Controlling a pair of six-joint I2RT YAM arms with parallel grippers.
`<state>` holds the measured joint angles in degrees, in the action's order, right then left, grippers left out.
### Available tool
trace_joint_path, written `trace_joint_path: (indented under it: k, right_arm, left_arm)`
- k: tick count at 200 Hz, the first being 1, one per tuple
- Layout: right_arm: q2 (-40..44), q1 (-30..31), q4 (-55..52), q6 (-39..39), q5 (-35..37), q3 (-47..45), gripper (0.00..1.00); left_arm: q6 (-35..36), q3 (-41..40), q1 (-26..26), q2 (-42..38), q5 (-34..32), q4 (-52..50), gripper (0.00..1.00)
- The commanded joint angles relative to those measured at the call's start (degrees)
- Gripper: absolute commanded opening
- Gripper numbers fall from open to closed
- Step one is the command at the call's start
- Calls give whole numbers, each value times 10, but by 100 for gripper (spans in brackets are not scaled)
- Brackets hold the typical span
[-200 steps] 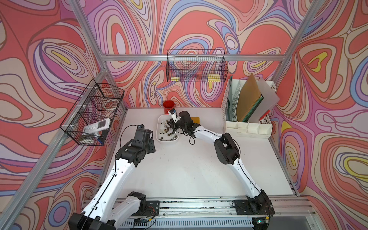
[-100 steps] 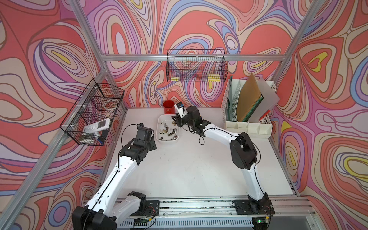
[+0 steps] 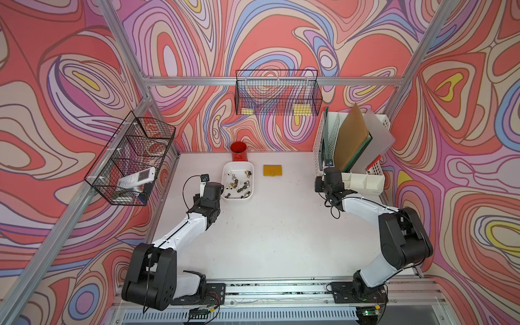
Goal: Put the chess pieces into the storage box
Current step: Reset both arms
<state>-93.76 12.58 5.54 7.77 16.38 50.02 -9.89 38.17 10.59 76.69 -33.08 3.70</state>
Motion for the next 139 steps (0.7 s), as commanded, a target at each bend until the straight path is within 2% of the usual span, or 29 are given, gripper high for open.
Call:
trace_joint_path:
  k: [1,11,24,34,61,66,79,95,106,114,118,122,129,134,137,139]
  right_arm:
    - [22,12,116,-41,25,-32,47]
    - [24,11,155,-67,30,-50,47]
    - [13,7,162,-94,54,-53,47]
    - [2,4,170,-111,62,-64,48]
    - [-15,-8,395,-164,3,-182,50]
    - [-11,-11,391,-159,0,-183,50]
    - [5,-47,393,-140,-81,-198,51]
    - [5,-129,463,-86,-214,-244,51]
    - [-47,-165,581,-55,-277,-265,52]
    - [-22,-166,499,-74,-288,-246,53]
    - [-26,-166,492,-77,-295,-241,53]
    - [-38,-166,513,-72,-297,-240,56]
    - [-32,-166,507,-72,-288,-243,65]
    - [-29,-166,495,-63,-256,-241,71]
    - [-32,-166,500,-54,-232,-239,77]
    - [-34,-165,507,-49,-223,-241,91]
  left_arm:
    - [88,-51,-22,22,30,201,39]
    - [102,-75,-31,33,70,273,39]
    - [91,-81,-50,42,138,297,39]
    - [88,-81,-58,54,163,306,39]
    - [96,-123,-75,94,235,376,39]
    - [98,-129,-75,96,241,391,39]
    - [95,-158,-80,92,258,427,39]
    - [107,-204,-85,123,289,560,41]
    - [101,-194,-85,103,291,504,41]
    - [96,-180,-85,109,273,486,42]
    - [93,-176,-85,118,260,493,46]
    - [89,-171,-85,122,248,490,50]
    - [84,-165,-85,113,247,466,58]
    - [83,-163,-85,109,247,452,59]
    - [84,-164,-85,111,247,456,61]
    - [84,-166,-85,112,246,462,62]
